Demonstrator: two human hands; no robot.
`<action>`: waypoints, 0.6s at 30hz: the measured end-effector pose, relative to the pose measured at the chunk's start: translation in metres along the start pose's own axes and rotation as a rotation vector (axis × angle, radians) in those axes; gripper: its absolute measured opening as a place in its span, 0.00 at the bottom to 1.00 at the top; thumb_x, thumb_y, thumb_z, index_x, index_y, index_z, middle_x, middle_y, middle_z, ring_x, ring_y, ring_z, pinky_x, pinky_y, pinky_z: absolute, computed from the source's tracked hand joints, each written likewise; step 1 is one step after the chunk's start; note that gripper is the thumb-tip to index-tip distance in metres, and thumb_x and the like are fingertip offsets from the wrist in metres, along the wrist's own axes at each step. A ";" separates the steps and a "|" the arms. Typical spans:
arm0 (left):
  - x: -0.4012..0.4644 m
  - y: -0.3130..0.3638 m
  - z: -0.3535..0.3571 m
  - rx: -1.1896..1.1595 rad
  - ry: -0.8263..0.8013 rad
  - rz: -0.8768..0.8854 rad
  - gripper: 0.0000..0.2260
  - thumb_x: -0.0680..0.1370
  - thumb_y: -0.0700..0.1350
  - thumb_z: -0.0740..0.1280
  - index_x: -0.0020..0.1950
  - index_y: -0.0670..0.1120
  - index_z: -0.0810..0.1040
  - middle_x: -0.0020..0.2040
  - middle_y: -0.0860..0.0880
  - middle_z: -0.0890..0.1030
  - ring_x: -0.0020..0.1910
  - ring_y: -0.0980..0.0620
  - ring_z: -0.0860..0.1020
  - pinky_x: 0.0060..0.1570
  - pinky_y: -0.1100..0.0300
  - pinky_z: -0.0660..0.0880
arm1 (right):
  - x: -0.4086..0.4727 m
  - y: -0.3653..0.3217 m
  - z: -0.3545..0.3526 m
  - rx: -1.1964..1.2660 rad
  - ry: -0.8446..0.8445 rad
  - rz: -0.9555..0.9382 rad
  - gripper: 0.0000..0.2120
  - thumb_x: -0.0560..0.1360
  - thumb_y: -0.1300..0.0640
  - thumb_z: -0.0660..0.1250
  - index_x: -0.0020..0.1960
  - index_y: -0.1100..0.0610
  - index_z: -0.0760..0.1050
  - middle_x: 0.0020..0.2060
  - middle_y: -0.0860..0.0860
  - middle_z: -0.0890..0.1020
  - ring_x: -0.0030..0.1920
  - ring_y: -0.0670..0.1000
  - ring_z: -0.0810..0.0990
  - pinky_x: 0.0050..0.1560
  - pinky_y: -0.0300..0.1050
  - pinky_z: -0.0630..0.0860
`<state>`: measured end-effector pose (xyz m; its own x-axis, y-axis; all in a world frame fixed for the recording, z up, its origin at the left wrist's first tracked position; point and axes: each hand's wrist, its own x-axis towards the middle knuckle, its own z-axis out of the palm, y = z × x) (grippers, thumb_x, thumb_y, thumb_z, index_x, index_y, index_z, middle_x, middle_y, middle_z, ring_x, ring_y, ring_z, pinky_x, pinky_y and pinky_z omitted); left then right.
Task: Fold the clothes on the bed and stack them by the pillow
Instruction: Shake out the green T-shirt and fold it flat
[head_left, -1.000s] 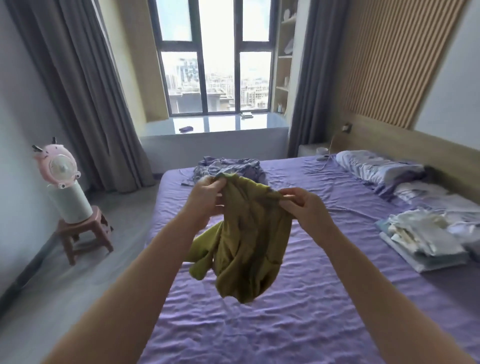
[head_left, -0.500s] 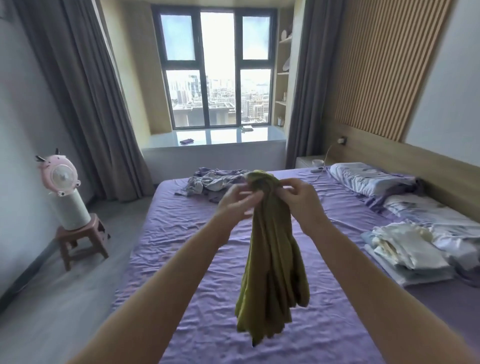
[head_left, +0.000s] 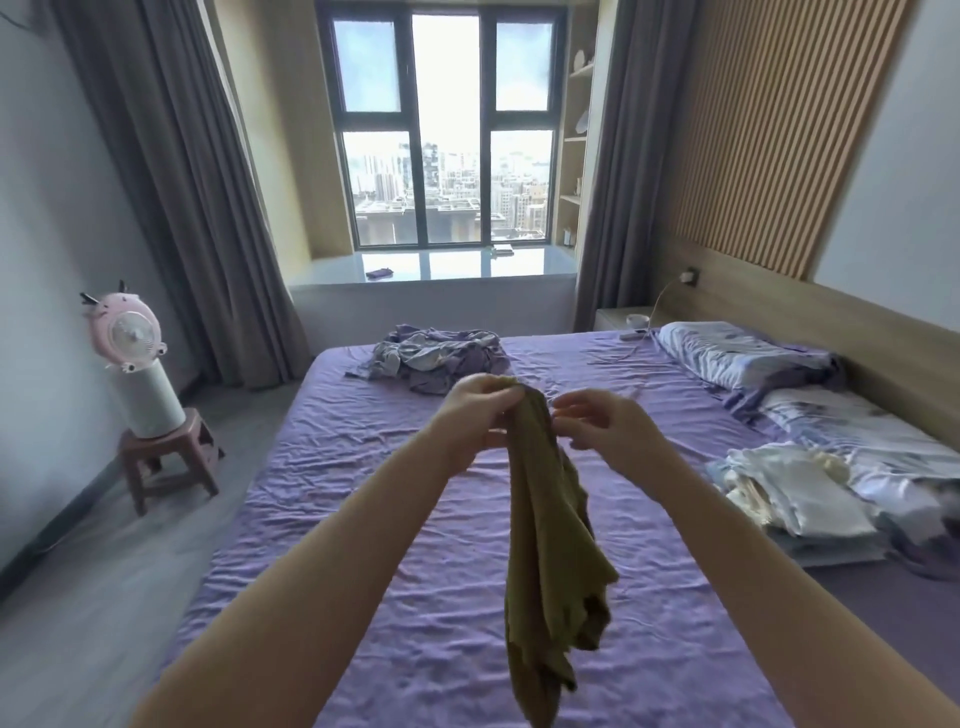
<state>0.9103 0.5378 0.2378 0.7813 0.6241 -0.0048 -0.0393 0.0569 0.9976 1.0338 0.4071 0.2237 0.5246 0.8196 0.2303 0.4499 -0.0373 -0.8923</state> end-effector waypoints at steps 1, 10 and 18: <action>0.003 0.008 0.004 -0.023 0.009 -0.003 0.04 0.79 0.37 0.63 0.45 0.43 0.75 0.36 0.45 0.78 0.30 0.54 0.79 0.31 0.60 0.79 | -0.005 0.003 0.002 0.024 -0.034 -0.012 0.09 0.71 0.61 0.72 0.48 0.49 0.77 0.45 0.53 0.84 0.48 0.53 0.83 0.53 0.48 0.79; 0.012 0.044 0.005 0.021 0.216 0.072 0.04 0.76 0.37 0.68 0.49 0.42 0.75 0.42 0.43 0.78 0.37 0.50 0.79 0.35 0.59 0.80 | -0.016 -0.003 0.003 -0.120 0.146 -0.056 0.08 0.73 0.55 0.69 0.51 0.49 0.75 0.42 0.48 0.82 0.42 0.48 0.82 0.42 0.34 0.75; -0.032 -0.021 0.006 0.171 -0.156 0.101 0.26 0.72 0.42 0.73 0.66 0.56 0.68 0.52 0.55 0.82 0.50 0.61 0.80 0.43 0.69 0.77 | 0.023 -0.033 0.004 0.093 0.164 0.003 0.07 0.74 0.64 0.66 0.47 0.56 0.81 0.43 0.55 0.82 0.42 0.53 0.81 0.47 0.49 0.79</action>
<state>0.8901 0.5115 0.2171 0.8658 0.4915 0.0933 -0.0265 -0.1412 0.9896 1.0277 0.4295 0.2571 0.6400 0.7154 0.2804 0.3832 0.0192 -0.9235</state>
